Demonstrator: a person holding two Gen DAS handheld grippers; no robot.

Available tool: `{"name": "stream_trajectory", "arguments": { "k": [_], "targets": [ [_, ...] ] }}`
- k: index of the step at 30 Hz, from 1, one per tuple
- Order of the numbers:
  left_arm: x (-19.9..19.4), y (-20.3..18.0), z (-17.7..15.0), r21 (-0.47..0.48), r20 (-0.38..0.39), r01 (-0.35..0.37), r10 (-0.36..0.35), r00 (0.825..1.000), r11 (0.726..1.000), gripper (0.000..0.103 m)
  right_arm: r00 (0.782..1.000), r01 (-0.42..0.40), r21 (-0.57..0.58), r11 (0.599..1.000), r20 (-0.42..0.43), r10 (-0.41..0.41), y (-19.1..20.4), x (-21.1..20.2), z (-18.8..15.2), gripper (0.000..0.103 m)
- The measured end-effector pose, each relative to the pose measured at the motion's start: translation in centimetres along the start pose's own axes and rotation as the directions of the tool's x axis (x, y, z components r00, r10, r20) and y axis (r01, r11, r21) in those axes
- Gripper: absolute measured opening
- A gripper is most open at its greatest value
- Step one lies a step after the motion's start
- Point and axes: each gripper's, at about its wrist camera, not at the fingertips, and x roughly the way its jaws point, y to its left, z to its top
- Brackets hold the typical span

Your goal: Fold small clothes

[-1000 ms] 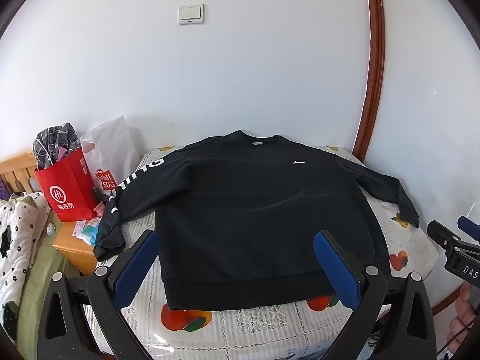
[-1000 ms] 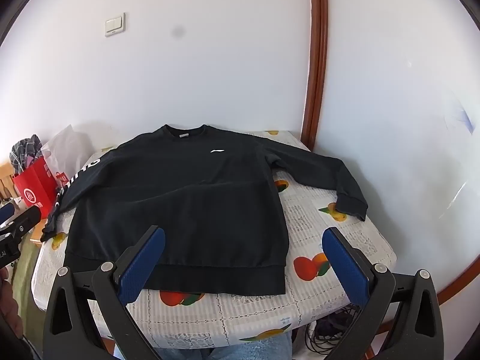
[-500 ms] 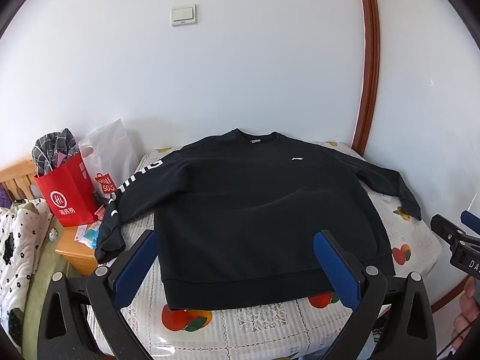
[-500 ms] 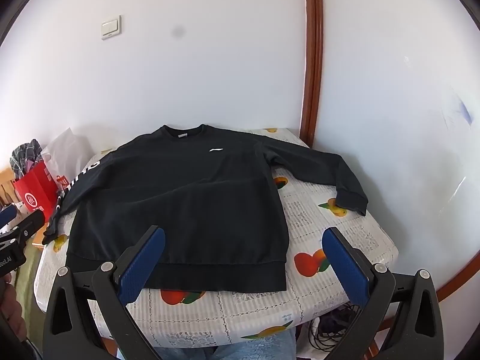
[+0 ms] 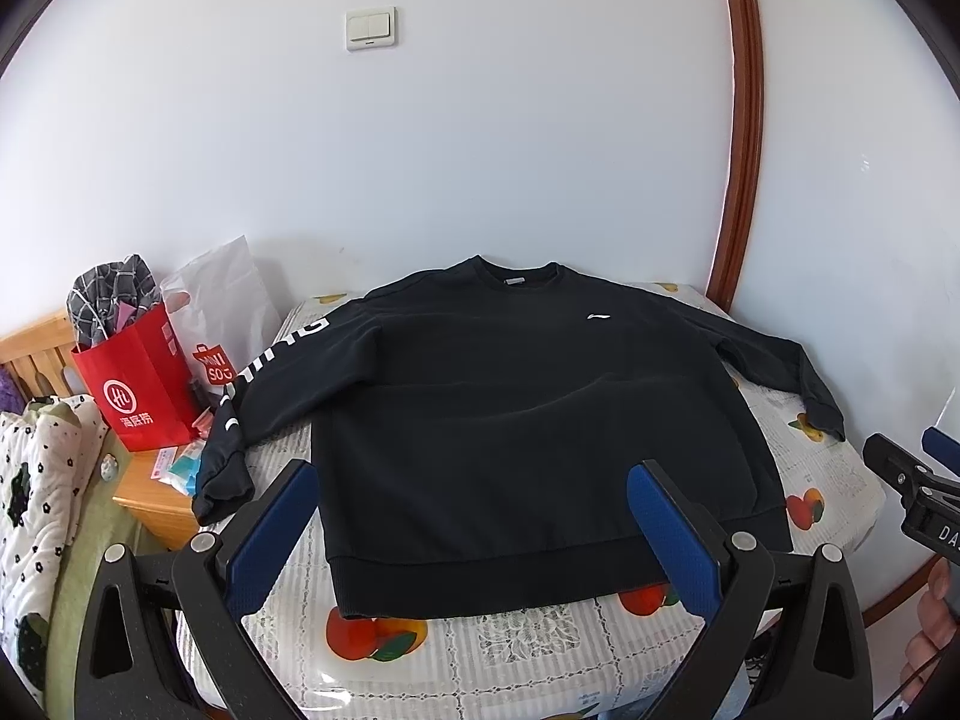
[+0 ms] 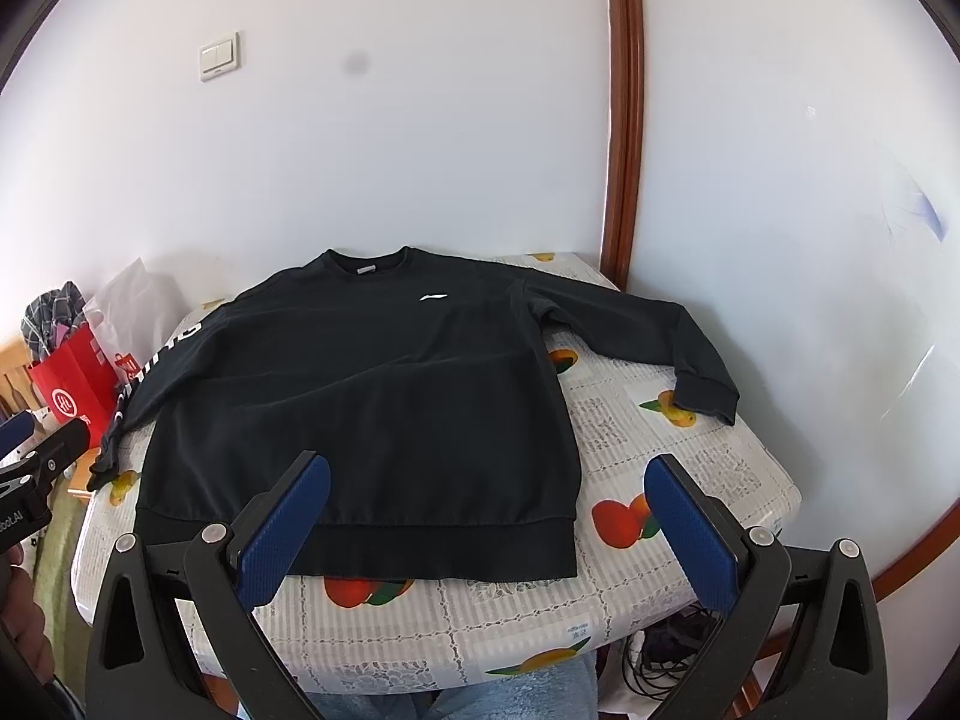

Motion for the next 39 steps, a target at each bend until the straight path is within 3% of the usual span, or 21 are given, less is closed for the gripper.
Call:
{"name": "stream_trajectory", "arguments": {
  "k": [39],
  "targets": [
    [-0.05,0.37,-0.19,-0.004,-0.004,0.0,0.0,1.0,1.0,0.103,1.0,-0.015,0.012,1.0,0.0,0.015,0.09,0.13,-0.4,0.103]
  ]
}}
